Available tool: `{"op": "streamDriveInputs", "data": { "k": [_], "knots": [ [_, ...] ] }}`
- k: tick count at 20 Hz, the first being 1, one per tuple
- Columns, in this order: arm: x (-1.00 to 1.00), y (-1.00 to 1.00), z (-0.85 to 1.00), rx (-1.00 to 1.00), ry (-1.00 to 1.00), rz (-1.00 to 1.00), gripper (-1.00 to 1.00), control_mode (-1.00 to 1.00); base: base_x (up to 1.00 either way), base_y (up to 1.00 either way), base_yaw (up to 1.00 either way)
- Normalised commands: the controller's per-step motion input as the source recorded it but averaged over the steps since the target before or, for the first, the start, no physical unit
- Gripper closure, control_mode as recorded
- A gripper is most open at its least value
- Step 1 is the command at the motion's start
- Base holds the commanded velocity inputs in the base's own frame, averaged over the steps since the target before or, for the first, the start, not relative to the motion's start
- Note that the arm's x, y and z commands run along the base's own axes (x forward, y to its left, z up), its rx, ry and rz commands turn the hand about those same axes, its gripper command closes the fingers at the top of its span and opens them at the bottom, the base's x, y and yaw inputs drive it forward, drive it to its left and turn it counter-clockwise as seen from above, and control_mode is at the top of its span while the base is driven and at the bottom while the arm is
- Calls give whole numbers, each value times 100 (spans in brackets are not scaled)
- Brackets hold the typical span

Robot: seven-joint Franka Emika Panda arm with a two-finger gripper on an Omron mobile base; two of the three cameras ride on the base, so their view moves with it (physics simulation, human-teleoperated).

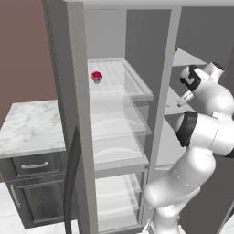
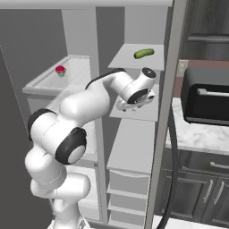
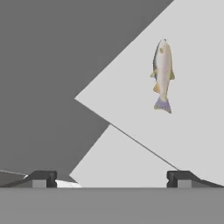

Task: Pick up the frozen fish from the freezer, place it on any shelf in the fridge, and close the fridge and freezer doors when done.

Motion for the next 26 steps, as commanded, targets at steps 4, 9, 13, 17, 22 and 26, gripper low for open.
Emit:
{"op": "streamDriveInputs", "data": {
  "k": [4,9,13,17,22,26],
  "knots": [
    [61,3,-35,0,0,0,-100,-100,0,0,0],
    [40,0,-25,0,0,0,-100,-100,0,0,0],
    [57,0,-17,0,0,2,-100,-100,0,0,0],
    [65,0,-42,0,0,6,-100,-100,0,0,0],
    [61,0,-40,0,0,7,-100,-100,0,0,0],
    [58,-3,-12,0,-3,12,-100,-100,0,0,0]
  ]
}}
